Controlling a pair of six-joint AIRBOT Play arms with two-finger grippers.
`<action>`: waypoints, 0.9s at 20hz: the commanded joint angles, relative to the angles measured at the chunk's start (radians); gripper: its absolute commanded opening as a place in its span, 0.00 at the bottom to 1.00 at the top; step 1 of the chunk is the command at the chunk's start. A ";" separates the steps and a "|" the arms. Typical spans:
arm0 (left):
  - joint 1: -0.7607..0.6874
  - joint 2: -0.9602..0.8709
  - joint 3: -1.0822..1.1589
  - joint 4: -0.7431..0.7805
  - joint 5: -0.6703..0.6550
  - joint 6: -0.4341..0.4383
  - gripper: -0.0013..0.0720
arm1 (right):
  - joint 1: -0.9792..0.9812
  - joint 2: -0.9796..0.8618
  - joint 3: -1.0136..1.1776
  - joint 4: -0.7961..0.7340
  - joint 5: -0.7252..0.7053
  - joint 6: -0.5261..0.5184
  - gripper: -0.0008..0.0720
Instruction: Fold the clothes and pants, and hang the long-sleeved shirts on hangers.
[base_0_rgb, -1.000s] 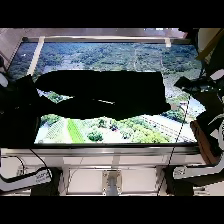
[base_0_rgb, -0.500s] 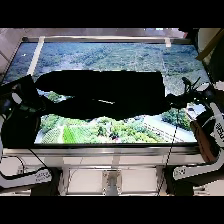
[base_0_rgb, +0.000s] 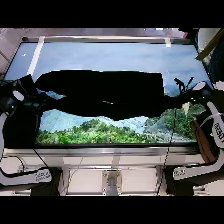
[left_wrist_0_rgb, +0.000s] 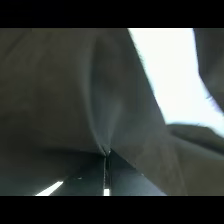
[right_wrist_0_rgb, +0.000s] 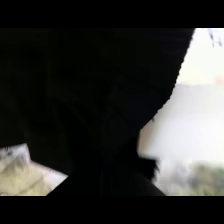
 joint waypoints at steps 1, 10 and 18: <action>0.007 0.109 0.072 0.096 0.011 0.005 0.02 | -0.076 0.104 0.072 -0.081 0.132 0.002 0.05; 0.007 0.399 -0.021 0.323 -0.233 0.005 0.02 | -0.319 0.306 0.106 -0.088 0.317 0.003 0.05; 0.017 0.394 -0.377 0.420 -0.056 -0.024 0.02 | -0.324 0.304 -0.259 -0.205 0.101 0.021 0.05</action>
